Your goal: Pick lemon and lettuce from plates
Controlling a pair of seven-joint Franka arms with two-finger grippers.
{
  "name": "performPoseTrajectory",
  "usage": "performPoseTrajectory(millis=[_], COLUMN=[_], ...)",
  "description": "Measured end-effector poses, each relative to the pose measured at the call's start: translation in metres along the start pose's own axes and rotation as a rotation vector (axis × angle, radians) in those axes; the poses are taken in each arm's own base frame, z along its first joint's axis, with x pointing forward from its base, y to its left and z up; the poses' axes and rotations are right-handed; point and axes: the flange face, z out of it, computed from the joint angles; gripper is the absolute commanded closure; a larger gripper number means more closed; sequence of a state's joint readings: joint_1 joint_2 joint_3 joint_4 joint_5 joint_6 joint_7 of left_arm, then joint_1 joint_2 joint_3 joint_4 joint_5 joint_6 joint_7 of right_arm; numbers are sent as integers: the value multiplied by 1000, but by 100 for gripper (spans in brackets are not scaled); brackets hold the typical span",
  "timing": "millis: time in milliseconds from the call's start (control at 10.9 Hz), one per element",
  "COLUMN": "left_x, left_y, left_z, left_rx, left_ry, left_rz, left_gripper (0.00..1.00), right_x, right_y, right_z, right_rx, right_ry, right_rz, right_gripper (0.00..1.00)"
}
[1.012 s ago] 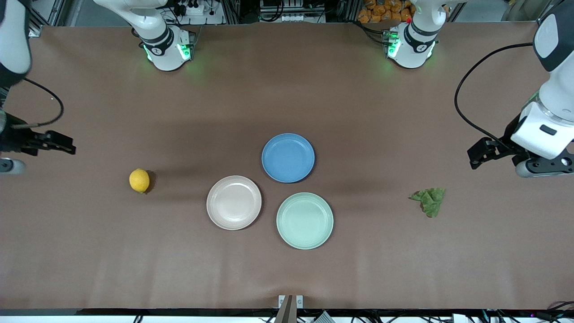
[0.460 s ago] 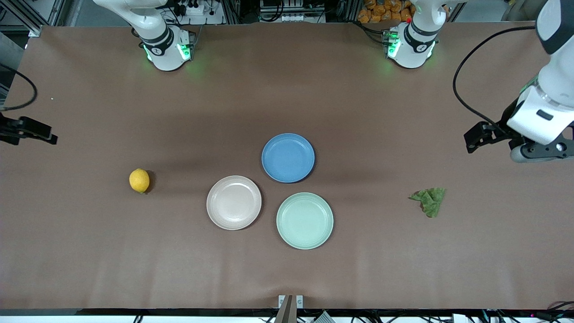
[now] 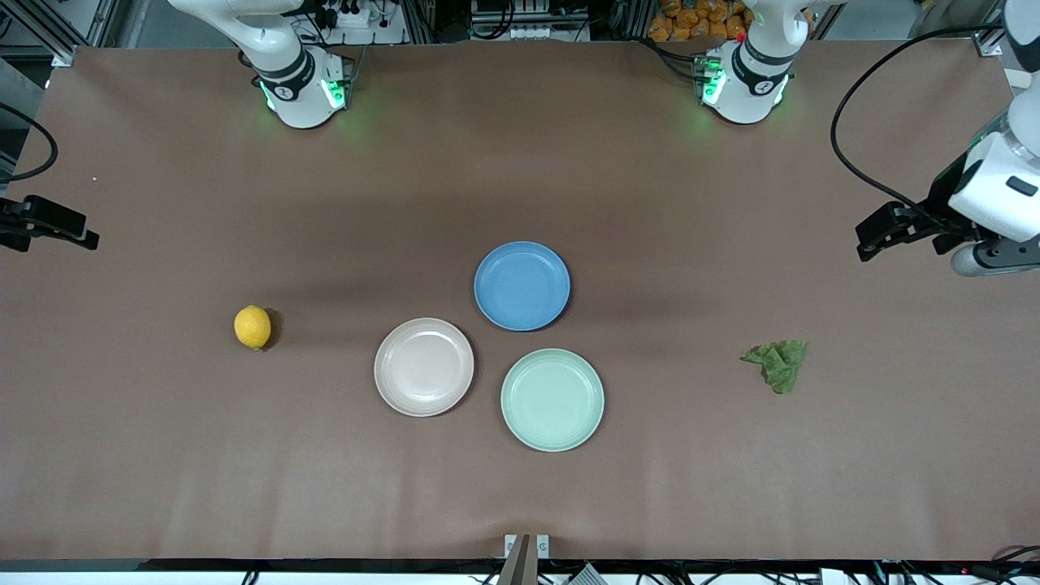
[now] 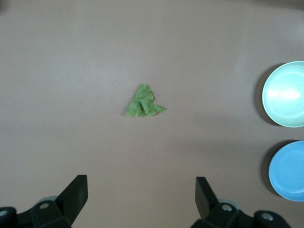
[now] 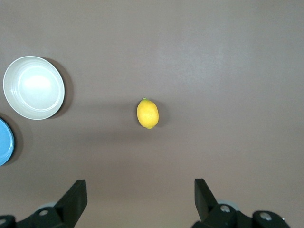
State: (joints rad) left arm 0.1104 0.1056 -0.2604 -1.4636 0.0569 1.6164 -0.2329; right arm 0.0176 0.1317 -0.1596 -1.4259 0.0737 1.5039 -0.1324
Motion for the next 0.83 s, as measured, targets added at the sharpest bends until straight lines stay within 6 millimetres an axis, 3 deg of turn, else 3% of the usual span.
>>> performPoseTrajectory(millis=[184, 460, 828], left_x=[-5, -21, -23], left_y=[-10, 15, 13], left_z=[4, -4, -8], left_rx=[-32, -28, -26], left_ry=[-28, -22, -14], left_rz=[-20, 28, 24], left_gripper=[0, 0, 0], right_x=[1, 4, 5], right_y=[-1, -9, -8], right_z=[3, 12, 13], right_rx=[-1, -2, -4], right_ry=[11, 23, 32], right_rz=[-3, -12, -7], right_gripper=[0, 0, 0])
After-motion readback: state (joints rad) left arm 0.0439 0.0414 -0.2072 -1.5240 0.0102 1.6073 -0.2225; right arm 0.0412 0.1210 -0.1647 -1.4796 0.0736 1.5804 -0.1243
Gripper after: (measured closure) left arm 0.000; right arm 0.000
